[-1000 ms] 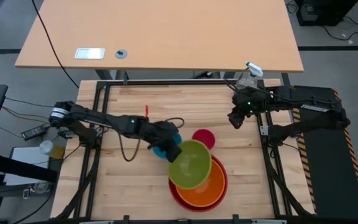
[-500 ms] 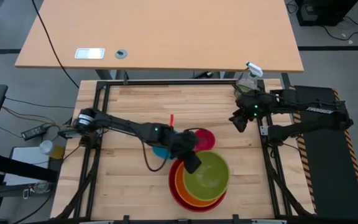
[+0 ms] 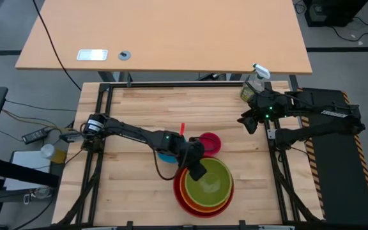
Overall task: Nest bowls inside each other
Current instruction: Stack the green bowl on top of the orange bowl, then stack the blue bowl on top of the green bowl
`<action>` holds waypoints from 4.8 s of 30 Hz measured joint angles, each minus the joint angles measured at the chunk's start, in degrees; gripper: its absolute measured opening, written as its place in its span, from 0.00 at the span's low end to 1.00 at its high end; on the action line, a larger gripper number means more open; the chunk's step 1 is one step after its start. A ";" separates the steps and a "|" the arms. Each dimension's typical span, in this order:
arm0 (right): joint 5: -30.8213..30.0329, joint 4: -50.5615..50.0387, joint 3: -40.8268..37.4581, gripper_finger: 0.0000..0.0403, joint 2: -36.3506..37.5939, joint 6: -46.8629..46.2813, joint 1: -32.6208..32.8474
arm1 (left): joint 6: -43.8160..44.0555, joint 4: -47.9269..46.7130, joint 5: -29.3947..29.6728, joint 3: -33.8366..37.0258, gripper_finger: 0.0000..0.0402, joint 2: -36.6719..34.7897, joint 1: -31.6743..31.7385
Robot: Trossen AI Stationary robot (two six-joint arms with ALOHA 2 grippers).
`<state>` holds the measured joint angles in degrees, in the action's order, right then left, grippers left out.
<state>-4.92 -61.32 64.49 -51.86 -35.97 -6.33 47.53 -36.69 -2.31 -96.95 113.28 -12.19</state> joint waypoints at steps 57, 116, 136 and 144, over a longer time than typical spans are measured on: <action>-1.00 2.74 0.02 0.46 -1.39 4.25 0.00 | -7.96 -5.28 -0.10 0.04 0.38 -3.44 1.13; -2.92 9.46 0.02 0.46 -5.67 3.50 0.02 | -35.92 -14.33 -7.35 26.23 0.10 -9.36 21.91; -1.98 10.27 0.02 0.46 -5.63 2.94 0.00 | -32.22 -19.53 -6.82 19.77 0.03 -17.33 26.81; -1.28 10.29 0.02 0.46 -5.63 2.92 0.00 | -26.12 -18.06 -11.59 12.46 0.03 -21.28 23.22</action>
<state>-6.20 -51.03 64.51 -57.49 -33.05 -6.33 21.41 -54.75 -13.91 -84.48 92.00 11.03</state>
